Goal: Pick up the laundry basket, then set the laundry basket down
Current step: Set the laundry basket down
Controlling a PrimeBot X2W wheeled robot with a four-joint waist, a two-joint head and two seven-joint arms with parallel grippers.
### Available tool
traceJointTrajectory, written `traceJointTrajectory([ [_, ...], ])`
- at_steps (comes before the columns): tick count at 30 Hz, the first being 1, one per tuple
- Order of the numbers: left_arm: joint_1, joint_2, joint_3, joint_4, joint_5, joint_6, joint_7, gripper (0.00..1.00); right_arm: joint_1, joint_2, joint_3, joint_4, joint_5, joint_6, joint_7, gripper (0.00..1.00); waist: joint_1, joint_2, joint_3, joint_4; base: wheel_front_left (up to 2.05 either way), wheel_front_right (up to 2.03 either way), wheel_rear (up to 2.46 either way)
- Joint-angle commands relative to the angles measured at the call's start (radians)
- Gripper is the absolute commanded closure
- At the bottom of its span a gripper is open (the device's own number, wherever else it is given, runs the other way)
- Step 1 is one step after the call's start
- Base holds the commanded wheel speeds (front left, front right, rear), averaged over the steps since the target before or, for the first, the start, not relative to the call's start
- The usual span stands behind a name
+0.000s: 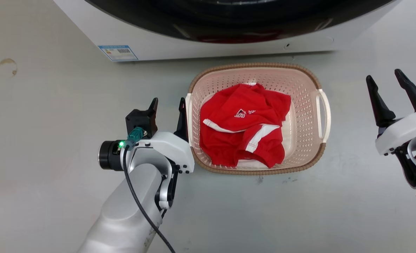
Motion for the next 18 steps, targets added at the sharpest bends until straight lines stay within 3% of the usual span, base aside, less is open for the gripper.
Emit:
traceJointTrajectory([
  [1, 0.030, 0.018, 0.035, -0.026, 0.013, -0.012, -0.009, 0.00, 0.045, -0.011, -0.002, -0.026, -0.016, -0.004, -0.005, 0.00, 0.0000, 0.0000, -0.073, 0.008, 0.00, 0.00, 0.00],
  [18, 0.361, 0.025, 0.346, -0.186, 0.185, -0.134, -0.009, 0.00, 0.336, 0.030, -0.194, -0.184, -0.166, -0.004, -0.005, 0.00, 0.0000, 0.0000, -0.421, 0.012, 0.00, 0.00, 0.00],
])
